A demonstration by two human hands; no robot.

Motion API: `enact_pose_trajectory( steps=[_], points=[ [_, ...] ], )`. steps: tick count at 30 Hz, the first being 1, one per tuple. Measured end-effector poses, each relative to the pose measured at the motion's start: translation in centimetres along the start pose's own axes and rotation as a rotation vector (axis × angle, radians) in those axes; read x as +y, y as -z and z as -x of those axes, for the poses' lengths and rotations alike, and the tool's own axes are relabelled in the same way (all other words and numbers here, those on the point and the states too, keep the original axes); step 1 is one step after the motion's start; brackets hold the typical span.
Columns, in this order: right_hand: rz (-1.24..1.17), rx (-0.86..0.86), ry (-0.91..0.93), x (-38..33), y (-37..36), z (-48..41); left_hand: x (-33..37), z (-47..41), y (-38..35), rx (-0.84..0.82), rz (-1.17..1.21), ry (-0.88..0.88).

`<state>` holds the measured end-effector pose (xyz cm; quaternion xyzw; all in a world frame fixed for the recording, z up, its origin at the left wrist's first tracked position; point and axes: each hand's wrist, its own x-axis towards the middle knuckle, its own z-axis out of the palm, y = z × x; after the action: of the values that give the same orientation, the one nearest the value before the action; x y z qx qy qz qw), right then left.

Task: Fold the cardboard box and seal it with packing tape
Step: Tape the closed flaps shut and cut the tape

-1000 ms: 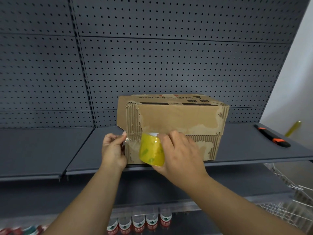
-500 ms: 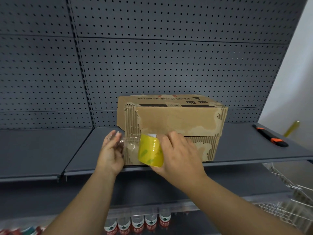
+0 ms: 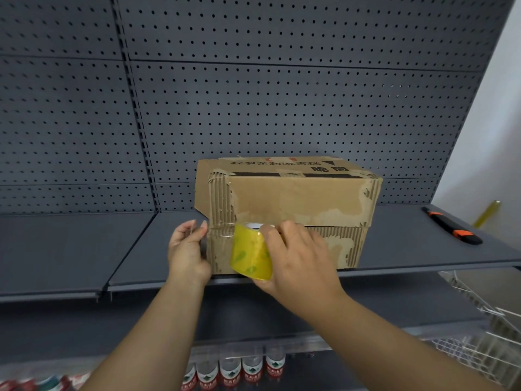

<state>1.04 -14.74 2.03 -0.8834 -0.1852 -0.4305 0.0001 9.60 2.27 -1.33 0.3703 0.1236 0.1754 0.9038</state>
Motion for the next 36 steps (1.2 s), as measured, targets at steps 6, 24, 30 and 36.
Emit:
enact_pose_trajectory(
  steps=[6,24,30,36],
  points=[
    [-0.002,-0.012,-0.003,-0.1,-0.2,0.0,0.5,-0.2,-0.1,-0.088,-0.022,-0.040],
    [-0.002,-0.007,-0.012,0.2,-0.2,0.1,-0.7,-0.4,1.9,-0.119,-0.315,-0.104],
    [0.007,-0.014,0.002,0.3,-0.4,0.2,-0.9,0.0,2.2,-0.125,-0.710,-0.341],
    [0.009,-0.017,0.006,0.2,-0.3,0.1,-0.7,0.6,1.6,0.010,-1.263,-0.685]
  ],
)
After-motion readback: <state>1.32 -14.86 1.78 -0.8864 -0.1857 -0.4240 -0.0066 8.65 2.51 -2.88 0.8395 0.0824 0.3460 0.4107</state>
